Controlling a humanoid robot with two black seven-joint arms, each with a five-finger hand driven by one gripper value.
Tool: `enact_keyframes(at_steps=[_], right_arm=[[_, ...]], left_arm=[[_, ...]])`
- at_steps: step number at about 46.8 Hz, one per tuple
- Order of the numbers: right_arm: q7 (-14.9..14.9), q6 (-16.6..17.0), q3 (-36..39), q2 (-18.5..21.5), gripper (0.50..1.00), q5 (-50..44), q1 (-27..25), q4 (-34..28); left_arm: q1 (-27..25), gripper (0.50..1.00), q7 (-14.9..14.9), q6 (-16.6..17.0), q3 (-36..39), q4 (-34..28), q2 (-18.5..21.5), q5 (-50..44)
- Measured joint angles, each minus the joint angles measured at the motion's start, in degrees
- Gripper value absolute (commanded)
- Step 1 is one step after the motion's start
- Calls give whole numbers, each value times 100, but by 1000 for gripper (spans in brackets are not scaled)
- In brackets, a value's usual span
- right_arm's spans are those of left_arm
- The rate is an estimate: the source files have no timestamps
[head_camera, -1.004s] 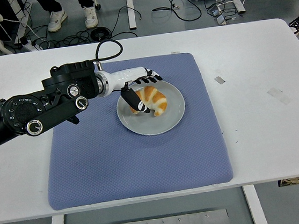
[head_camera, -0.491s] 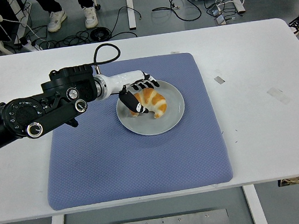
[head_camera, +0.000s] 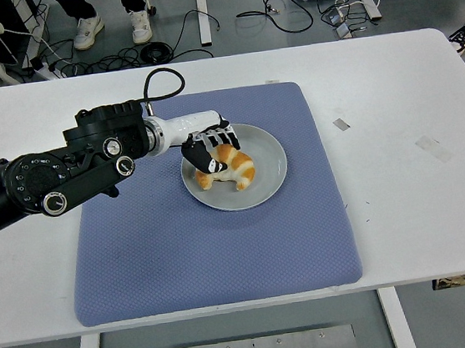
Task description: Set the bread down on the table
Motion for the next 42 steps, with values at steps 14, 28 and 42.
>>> enact_keyframes(at_steps=[14,28,42], right_arm=[[0,0,-1,0,1000,-3,2,0],[1,0,1,0,1000,-4,3,1],[1,0,0,0,1000,-4,4,1]], left_arm=[[-364,500,1,-34,-81,116,93,-115],[-514,500,-97,-218,-95,114,693,-394],[-473,500,-250,-241,-101,114,1232,-464]])
